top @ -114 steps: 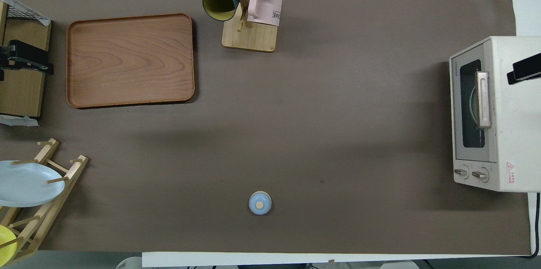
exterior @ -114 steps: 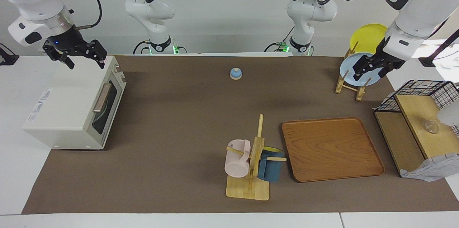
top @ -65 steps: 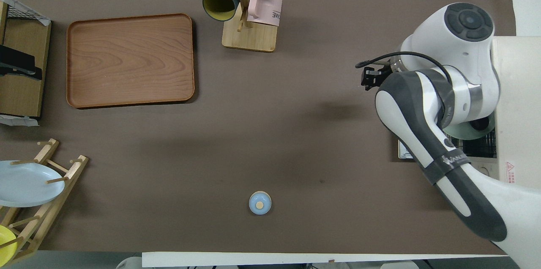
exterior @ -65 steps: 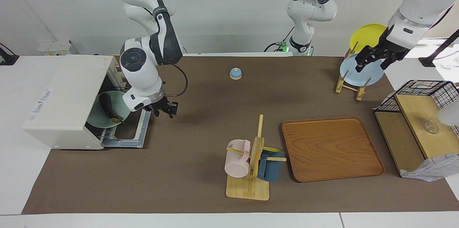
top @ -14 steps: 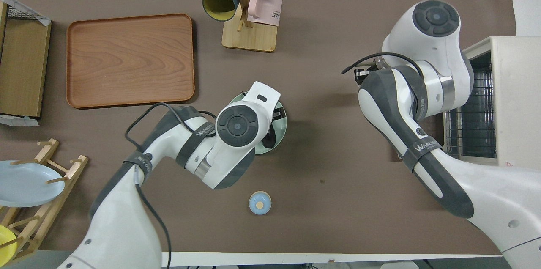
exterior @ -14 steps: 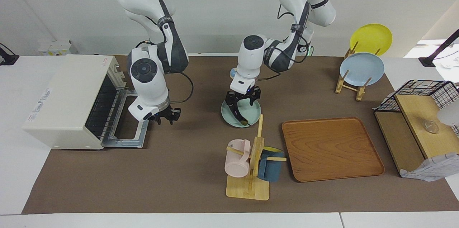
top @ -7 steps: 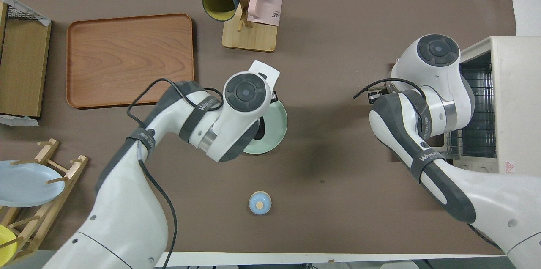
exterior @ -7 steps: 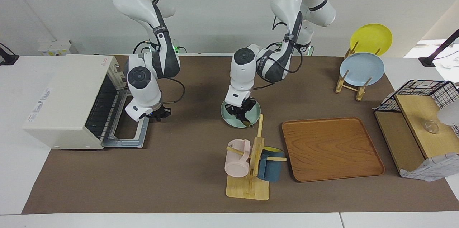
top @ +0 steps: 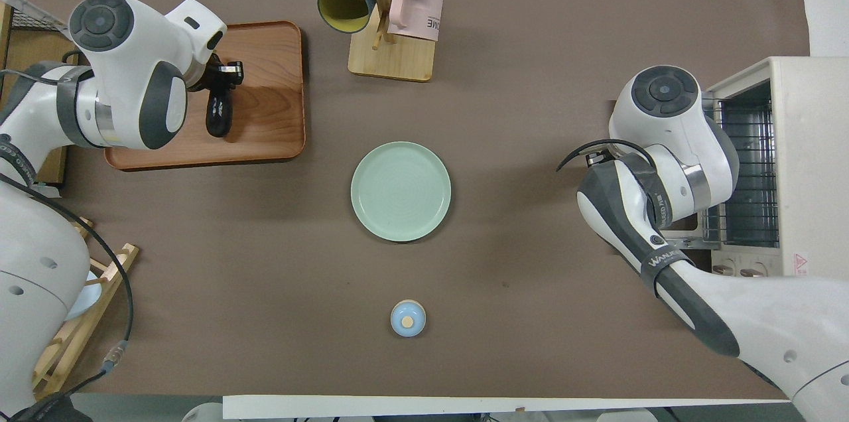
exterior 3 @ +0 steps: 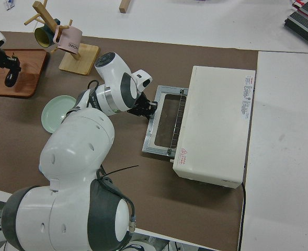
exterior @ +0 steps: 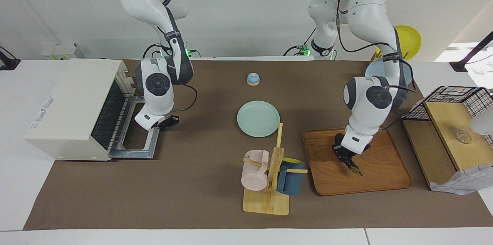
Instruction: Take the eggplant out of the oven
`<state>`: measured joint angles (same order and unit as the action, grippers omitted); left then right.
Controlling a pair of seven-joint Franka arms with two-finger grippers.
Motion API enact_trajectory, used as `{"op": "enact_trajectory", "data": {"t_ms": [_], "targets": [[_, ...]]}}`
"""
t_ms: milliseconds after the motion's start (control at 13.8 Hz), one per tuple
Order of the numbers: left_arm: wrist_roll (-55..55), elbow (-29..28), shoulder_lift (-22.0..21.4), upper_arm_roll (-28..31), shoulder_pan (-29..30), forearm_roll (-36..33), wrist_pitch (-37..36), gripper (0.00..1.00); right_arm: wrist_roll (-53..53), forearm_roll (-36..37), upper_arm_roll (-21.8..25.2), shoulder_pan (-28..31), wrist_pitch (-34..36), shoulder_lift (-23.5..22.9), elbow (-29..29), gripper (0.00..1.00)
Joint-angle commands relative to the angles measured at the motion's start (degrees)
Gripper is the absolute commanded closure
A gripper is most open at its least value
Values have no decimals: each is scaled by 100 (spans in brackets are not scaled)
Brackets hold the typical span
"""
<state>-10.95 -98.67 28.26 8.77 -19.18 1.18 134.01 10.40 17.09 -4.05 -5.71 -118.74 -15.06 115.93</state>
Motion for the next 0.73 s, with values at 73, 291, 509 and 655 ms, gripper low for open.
{"op": "enact_trajectory", "data": {"t_ms": [73, 291, 509, 655], "targets": [[110, 339, -582, 273, -24, 32, -845, 0, -782, 198, 9, 157, 1096, 239, -781, 94], [163, 1058, -1453, 353, 142, 93, -3250, 0, -1433, 128, 9, 613, 1440, 749, -809, 93], [478, 1368, -2243, 362, 222, 93, -4715, 0, -1699, -20, 9, 965, 1757, 1083, -826, 68], [751, 1359, -2561, 371, 222, 85, -4998, 0, -1708, -397, 27, 1106, 1862, 1469, -835, 9]]}}
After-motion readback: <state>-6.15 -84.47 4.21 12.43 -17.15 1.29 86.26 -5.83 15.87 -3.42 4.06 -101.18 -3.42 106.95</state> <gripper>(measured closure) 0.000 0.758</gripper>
